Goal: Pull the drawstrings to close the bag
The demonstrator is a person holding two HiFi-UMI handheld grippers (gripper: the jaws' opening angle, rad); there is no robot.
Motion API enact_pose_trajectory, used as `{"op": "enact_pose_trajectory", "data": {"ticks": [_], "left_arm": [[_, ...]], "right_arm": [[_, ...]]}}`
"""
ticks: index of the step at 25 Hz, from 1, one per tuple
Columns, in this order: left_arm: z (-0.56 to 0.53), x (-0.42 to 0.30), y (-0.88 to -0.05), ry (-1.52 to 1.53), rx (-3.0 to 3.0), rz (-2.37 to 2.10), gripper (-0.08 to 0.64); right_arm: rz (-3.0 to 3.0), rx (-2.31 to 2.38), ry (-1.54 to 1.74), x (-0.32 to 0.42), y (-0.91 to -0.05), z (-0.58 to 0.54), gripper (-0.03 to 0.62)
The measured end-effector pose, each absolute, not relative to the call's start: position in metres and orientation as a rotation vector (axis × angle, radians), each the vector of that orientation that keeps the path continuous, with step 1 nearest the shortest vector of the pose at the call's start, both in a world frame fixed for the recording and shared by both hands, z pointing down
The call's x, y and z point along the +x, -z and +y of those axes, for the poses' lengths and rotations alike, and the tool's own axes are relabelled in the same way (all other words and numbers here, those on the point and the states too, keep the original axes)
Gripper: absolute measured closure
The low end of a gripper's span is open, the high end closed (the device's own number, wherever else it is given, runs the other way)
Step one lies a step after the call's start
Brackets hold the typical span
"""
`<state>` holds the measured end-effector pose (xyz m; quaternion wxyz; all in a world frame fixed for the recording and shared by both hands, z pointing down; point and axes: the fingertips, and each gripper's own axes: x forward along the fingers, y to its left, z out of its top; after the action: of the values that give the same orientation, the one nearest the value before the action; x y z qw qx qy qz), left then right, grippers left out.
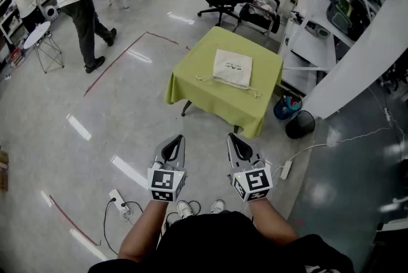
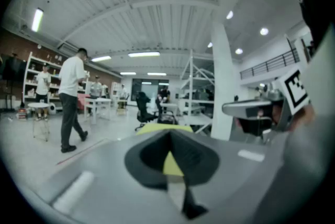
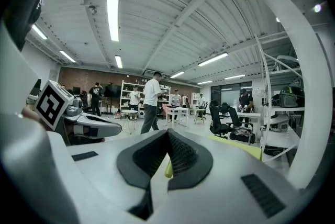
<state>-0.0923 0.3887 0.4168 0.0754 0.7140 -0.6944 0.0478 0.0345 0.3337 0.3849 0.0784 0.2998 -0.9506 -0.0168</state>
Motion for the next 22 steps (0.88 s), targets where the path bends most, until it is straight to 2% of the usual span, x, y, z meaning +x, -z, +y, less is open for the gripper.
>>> {"op": "enact_pose_trajectory", "data": {"ticks": [22], "left_arm": [[0.416,-0.082,-0.412,-0.19,2.186,-2.054,0.554]], "right_arm": [[-2.878,0.966,-0.044,0.043,-0.384,0.365,0.584]]}}
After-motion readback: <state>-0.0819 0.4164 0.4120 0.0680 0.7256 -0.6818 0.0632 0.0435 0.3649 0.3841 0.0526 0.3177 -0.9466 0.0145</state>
